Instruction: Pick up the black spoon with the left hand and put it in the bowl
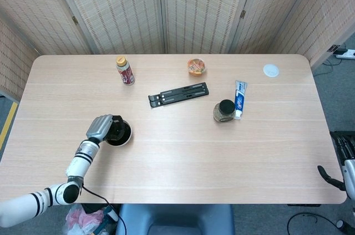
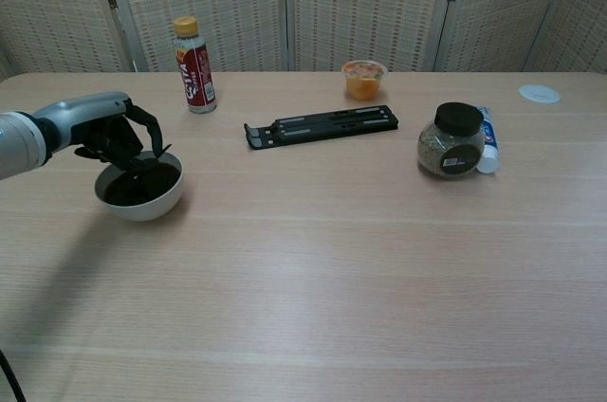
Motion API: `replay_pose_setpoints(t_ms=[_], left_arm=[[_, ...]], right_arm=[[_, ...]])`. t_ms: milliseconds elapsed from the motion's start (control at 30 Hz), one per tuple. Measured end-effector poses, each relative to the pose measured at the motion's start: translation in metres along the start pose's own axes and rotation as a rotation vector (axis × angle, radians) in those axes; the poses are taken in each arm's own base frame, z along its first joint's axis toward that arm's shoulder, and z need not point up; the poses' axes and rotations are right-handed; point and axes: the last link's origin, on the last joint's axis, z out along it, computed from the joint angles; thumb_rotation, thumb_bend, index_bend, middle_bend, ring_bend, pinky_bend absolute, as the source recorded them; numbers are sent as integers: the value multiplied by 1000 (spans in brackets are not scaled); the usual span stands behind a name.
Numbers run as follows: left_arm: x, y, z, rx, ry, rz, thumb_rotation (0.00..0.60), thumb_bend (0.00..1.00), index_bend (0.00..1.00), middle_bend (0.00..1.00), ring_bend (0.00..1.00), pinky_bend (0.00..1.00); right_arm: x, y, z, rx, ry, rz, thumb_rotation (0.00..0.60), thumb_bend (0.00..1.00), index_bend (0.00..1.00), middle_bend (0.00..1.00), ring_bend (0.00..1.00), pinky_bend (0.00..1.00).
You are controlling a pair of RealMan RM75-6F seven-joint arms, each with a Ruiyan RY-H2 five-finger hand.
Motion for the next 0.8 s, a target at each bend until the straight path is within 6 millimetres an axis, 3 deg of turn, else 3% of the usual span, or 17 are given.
replay_pose_setpoints(t_ms=[333, 600, 800], left_arm=[[-10, 7, -6, -29, -36, -13, 600, 599, 711, 952, 847, 1000], [-11, 16, 8, -39, 5, -28, 600, 598, 711, 952, 847, 1000], [-6, 7, 16, -6, 46, -32, 600, 598, 709, 952, 847, 1000]], right_arm=[[1, 0, -1, -2, 4, -1, 600, 182, 0, 134, 126, 91], [3, 1, -3, -11, 9, -2, 600, 181, 0, 134, 126, 91], [2, 1, -3, -10, 6, -2, 600, 181, 0, 134, 126, 91]])
